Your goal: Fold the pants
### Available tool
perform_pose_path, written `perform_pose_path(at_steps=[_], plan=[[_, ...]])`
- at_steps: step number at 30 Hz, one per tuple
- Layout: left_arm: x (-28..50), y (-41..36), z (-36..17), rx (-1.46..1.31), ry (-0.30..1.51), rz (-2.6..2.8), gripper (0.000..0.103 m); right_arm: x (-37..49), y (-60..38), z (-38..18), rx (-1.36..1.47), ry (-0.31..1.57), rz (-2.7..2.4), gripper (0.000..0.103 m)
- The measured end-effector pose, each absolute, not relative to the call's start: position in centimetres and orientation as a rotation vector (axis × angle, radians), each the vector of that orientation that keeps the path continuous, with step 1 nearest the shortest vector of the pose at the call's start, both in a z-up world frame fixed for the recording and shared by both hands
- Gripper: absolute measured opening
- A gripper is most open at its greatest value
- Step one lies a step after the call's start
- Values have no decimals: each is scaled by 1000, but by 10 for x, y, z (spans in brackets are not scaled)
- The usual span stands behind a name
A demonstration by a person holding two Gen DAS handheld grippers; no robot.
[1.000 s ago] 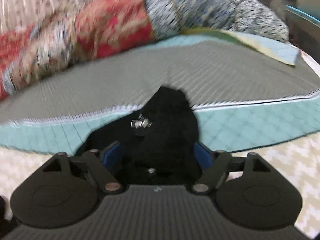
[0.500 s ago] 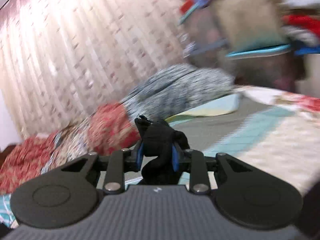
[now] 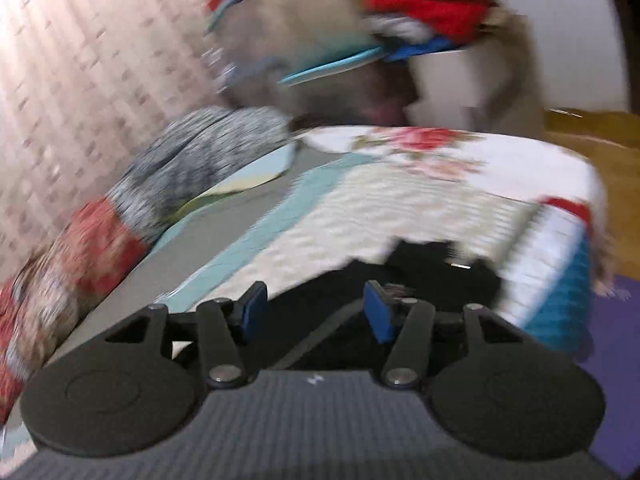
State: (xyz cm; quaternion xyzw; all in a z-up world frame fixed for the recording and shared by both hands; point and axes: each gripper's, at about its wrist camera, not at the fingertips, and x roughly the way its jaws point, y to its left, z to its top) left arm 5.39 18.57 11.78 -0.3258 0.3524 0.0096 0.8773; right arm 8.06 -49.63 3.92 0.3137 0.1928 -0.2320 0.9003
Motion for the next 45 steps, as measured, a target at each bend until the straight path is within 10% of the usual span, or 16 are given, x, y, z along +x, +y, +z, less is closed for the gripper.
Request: perform_pose_path(at_steps=[21,22,24,27,41,45], plan=[[104,174,113,-598,784,38,13,241,-489,-29,-41,1102,-262,83],[105,173,114,-598,780,33,13,237,-489,-31,-12,1080,-267,77],[108,168,115,-586,778,28,13,228,-485,-24,67,1051,-192,13],[113,164,116,-571,781,31,13,219,-459,-23,-39,1028,-207,11],[101,177,120,-659,763,38,13,150,-461,91,-267,286,-403,13],[98,184,110,-678,790,33,13,119,-492,11,-185,566,-465,49]])
